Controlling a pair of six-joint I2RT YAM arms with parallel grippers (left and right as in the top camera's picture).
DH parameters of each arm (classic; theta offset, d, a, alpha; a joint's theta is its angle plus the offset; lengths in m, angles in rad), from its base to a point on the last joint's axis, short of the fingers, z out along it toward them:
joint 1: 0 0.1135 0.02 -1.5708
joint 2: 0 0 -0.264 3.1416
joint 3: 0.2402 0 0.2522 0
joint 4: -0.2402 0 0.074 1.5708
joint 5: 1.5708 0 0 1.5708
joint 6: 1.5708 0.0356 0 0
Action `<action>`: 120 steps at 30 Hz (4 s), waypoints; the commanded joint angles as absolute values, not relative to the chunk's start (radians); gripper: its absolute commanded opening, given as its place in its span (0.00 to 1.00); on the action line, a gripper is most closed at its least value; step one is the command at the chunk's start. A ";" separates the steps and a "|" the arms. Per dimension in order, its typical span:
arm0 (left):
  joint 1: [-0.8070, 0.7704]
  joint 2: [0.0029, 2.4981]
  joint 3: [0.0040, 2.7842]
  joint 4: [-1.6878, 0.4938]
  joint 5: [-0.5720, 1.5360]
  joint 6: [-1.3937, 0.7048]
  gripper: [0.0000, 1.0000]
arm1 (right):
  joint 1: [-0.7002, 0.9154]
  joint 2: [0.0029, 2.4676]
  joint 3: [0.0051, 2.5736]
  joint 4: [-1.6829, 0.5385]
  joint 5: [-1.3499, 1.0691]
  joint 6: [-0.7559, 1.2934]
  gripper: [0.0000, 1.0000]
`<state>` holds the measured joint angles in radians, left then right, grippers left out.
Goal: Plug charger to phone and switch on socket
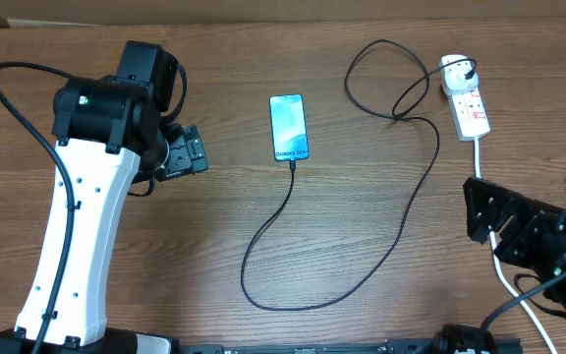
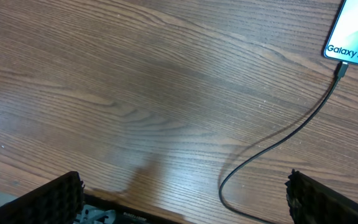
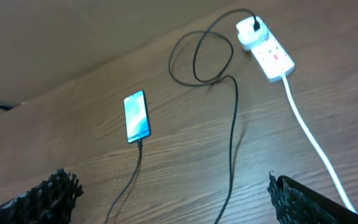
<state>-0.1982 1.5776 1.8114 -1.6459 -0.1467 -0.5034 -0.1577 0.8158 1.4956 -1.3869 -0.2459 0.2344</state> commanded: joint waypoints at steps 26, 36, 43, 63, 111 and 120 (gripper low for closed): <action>-0.197 1.584 1.807 -1.644 -0.157 -0.525 1.00 | -0.145 0.653 1.459 -1.321 -0.212 0.144 1.00; -0.197 1.584 1.807 -1.644 -0.157 -0.524 1.00 | -0.109 0.521 1.119 -1.056 -0.226 0.144 1.00; -0.197 1.584 1.807 -1.644 -0.157 -0.524 1.00 | -0.093 0.379 0.881 -0.835 -0.272 0.151 1.00; -0.197 1.584 1.807 -1.644 -0.157 -0.524 1.00 | -0.079 0.283 0.641 -0.584 -0.274 0.155 1.00; -0.197 1.584 1.807 -1.644 -0.157 -0.525 1.00 | -0.072 0.003 0.264 -0.173 -0.236 0.159 1.00; -0.197 1.584 1.807 -1.644 -0.157 -0.524 1.00 | -0.072 0.003 0.181 -0.023 -0.217 0.160 1.00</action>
<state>-0.1982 1.5776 1.8103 -1.6455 -0.1471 -0.5037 -0.0769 0.0135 0.2058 -0.0513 -0.2352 0.1574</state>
